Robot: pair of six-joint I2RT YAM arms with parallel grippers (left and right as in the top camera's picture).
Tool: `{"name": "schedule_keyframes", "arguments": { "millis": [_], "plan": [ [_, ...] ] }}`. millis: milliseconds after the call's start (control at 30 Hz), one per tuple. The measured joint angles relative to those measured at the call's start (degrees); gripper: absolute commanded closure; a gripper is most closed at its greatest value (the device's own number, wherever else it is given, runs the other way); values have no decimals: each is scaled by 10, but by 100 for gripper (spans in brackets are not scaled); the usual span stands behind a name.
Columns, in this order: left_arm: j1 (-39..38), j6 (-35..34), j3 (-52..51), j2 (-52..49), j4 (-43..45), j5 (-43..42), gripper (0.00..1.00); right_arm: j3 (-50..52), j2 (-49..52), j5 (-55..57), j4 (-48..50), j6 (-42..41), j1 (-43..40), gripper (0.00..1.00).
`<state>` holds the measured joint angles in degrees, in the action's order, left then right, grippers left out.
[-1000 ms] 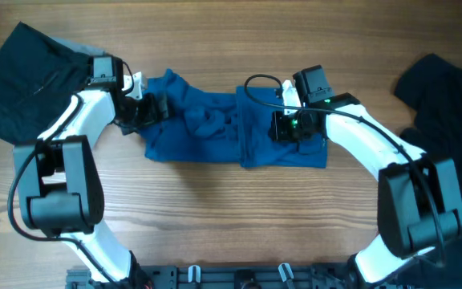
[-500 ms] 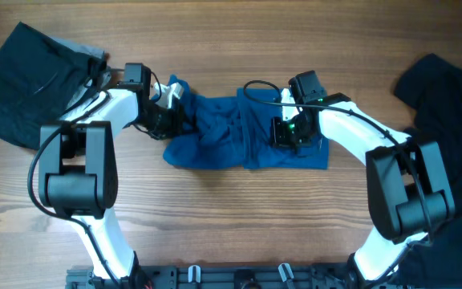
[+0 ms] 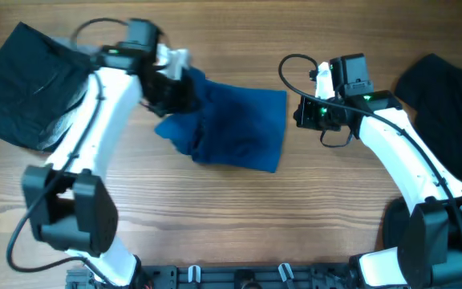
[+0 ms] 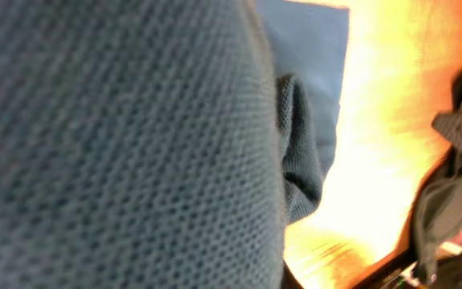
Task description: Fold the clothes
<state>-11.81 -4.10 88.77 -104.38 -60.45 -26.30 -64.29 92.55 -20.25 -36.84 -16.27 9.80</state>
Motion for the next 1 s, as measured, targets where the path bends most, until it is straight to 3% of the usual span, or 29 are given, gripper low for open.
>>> {"name": "schedule_keyframes", "arguments": {
  "millis": [33, 167, 200, 233, 333, 433, 600, 633, 667, 700, 733, 767, 800, 900, 933, 1000],
  "plan": [
    [-33, -7, 0, -5, 11, 16, 79, 0, 0, 0, 0, 0, 0, 95],
    [-127, -40, -1, -38, 54, 71, 78, 0, 0, 0, 0, 0, 0, 95],
    [-155, -49, -2, -59, 80, 81, 51, 0, 0, 0, 0, 0, 0, 94],
    [-174, -59, -3, -78, 107, 85, 2, 0, 0, 0, -2, 0, 0, 90],
    [-202, -80, -4, -113, 169, 90, 0, 0, 0, 0, -9, -1, 0, 73],
    [-210, -90, -3, -121, 174, 90, 0, 0, 0, 2, -15, 3, 0, 52],
    [-167, -92, 71, -76, 47, 94, 0, 0, 0, 3, -23, 31, 0, 47],
    [-160, -91, 77, -60, 44, 97, 8, 0, 0, 3, -24, 38, 0, 50],
    [-143, -90, 85, -31, 35, 108, 34, 0, 0, -7, -22, 48, 0, 62],
    [-127, -83, 91, -8, 23, 118, 95, 0, 0, -38, -15, 84, -1, 75],
    [-105, -74, 98, 11, -1, 128, 96, 0, 0, -96, -2, 99, -1, 78],
    [-95, -72, 100, 12, -14, 131, 96, 0, 0, -126, 9, 110, 1, 76],
    [-86, -69, 101, 9, -42, 133, 96, 0, 0, -154, 23, 114, 4, 67],
    [-62, -62, 99, -16, -82, 139, 96, 0, 2, -205, 39, 119, 34, 64],
    [-56, -61, 95, -25, -86, 140, 96, 0, 8, -217, 42, 119, 53, 66],
    [-45, -61, 81, -38, -89, 141, 96, 0, 30, -228, 44, 121, 90, 81]
  ]
}}
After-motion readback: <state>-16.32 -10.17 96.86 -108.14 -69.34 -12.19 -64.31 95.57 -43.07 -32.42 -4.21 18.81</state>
